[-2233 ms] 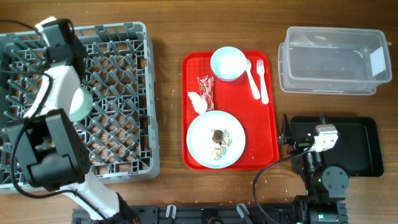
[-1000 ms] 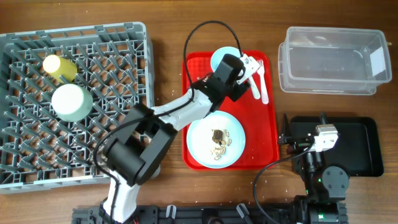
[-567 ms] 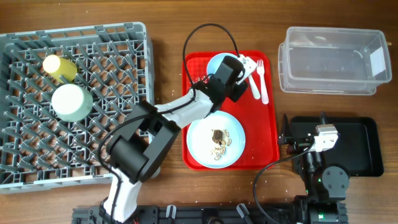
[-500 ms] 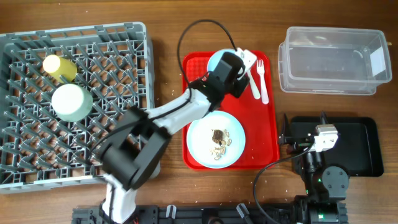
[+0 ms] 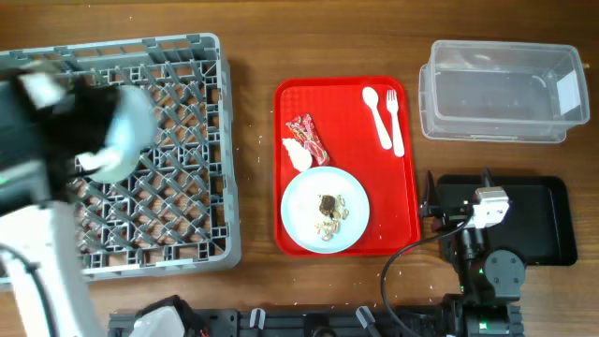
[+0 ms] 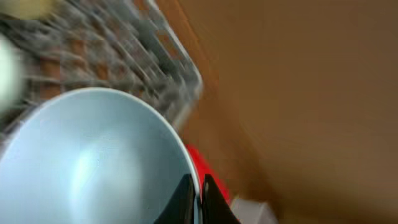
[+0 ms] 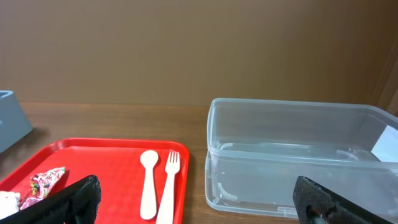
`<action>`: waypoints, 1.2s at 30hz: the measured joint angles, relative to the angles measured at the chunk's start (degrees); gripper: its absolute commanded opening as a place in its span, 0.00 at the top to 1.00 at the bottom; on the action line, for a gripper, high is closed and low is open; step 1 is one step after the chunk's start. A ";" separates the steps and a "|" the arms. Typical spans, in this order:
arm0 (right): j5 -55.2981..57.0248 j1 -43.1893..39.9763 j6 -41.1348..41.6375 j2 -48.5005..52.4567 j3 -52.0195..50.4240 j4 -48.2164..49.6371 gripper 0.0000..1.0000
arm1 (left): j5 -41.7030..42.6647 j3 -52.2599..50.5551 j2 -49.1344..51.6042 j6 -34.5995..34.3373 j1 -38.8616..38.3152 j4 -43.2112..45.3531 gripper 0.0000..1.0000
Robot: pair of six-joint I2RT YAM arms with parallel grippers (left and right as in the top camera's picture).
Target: Sort waste into correct bins and load items into the dishwasher rack
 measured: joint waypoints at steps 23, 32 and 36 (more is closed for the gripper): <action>0.04 0.00 0.02 0.02 0.00 0.04 0.00 | 45.70 -18.67 26.16 1.86 51.25 15.13 0.85; 0.04 0.00 0.02 0.02 0.00 0.07 0.00 | 38.71 -18.86 26.93 3.10 51.45 16.48 0.01; 0.02 0.00 0.02 0.02 0.00 0.04 0.00 | 38.01 -16.02 25.31 3.08 51.45 14.69 0.02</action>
